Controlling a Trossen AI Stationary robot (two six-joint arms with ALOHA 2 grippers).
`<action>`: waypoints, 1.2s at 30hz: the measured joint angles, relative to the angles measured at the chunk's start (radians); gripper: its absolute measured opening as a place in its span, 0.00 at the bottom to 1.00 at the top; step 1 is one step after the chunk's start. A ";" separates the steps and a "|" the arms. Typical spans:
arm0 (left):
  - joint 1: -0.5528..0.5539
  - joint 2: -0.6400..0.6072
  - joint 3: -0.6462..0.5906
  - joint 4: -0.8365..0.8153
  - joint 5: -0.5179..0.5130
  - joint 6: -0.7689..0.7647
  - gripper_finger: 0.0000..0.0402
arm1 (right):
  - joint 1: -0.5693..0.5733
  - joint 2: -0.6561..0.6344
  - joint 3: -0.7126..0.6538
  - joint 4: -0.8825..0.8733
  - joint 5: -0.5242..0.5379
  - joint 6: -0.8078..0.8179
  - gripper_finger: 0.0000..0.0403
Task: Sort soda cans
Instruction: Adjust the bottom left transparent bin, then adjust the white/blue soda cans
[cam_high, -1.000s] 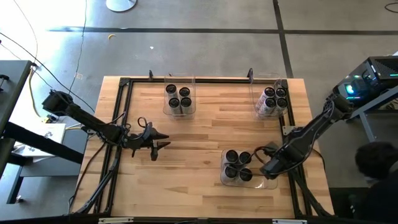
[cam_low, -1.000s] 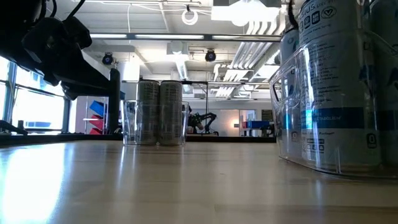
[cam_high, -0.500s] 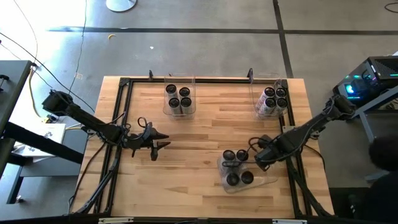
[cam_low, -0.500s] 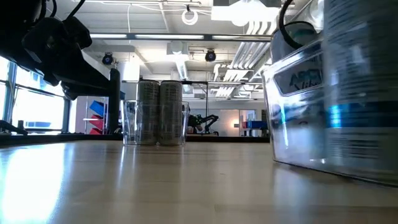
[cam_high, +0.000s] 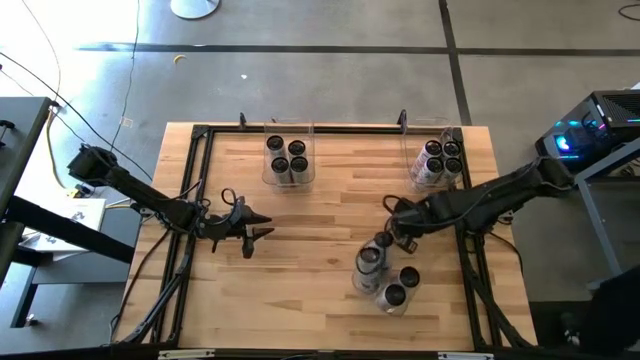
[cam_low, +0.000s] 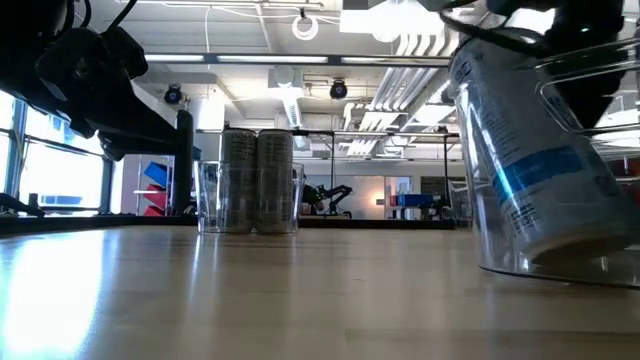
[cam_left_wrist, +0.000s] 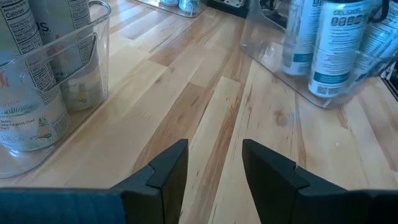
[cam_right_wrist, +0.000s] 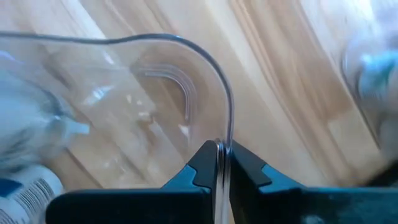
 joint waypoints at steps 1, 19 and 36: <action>0.000 0.000 0.000 0.000 0.000 -0.001 0.37 | -0.015 0.000 0.000 0.023 0.003 -0.027 0.04; 0.000 0.000 0.000 0.001 0.000 -0.018 0.37 | -0.035 0.001 -0.001 0.122 -0.004 -0.150 0.04; 0.000 0.000 0.003 0.025 0.000 -0.009 0.37 | -0.035 -0.043 0.054 0.067 -0.039 -0.127 0.36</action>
